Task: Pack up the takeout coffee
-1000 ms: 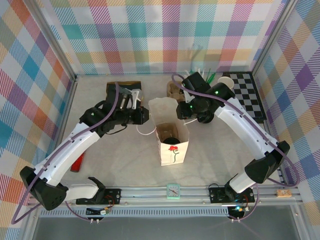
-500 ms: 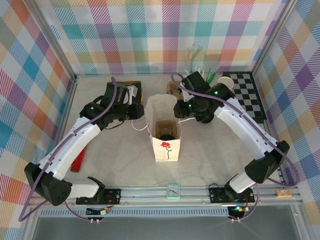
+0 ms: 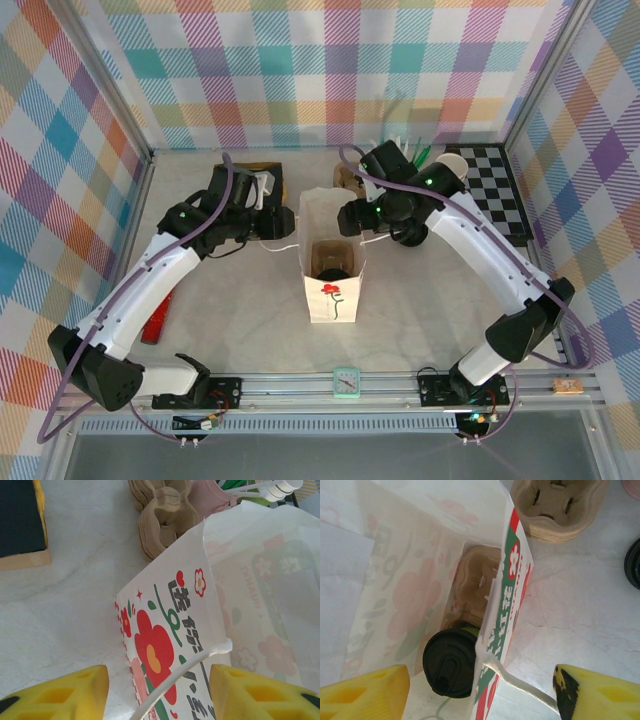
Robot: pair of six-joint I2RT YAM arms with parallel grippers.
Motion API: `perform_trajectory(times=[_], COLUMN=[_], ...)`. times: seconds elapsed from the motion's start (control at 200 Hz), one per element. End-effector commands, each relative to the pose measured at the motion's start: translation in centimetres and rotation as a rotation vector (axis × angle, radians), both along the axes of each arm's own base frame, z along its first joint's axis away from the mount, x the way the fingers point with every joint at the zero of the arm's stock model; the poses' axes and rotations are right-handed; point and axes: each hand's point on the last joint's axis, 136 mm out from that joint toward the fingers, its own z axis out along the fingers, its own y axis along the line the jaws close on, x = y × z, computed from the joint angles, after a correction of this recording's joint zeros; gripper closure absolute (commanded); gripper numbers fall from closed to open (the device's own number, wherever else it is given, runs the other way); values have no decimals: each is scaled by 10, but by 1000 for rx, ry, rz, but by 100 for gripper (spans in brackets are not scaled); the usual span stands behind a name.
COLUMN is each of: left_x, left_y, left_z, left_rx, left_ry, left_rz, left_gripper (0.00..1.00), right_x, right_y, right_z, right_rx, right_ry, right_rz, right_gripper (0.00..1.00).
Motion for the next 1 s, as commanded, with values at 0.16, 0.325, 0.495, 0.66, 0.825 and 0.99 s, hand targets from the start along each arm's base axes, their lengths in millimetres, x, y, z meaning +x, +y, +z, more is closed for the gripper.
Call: perform_trajectory(times=[0.16,0.325,0.495,0.66,0.825,0.99], left_x=[-3,-6,-10,-10,-8,-1], left_y=[10,9,15,23,28,35], left_z=[43,62,77,84,82,75], left_rx=[-21,-65,-86,-77,-66,-45], left_ry=[-119,-199,-273,-312,-322,-301], left_rz=[6,-9,3,35,64,117], left_gripper=[39,37,35,34,34,34], right_x=[6,7,8,11,18,29], right_y=[-6,-9,-19,-35,-54,-77], right_z=[30,53,72,91,100,100], right_rx=[-20,-5,-14,-51,-69,-80], right_ry=[-59,-125,-204,-271,-307,-306], right_rz=[13,23,11,-32,-88,-157], right_gripper=[17,15,14,14,15,16])
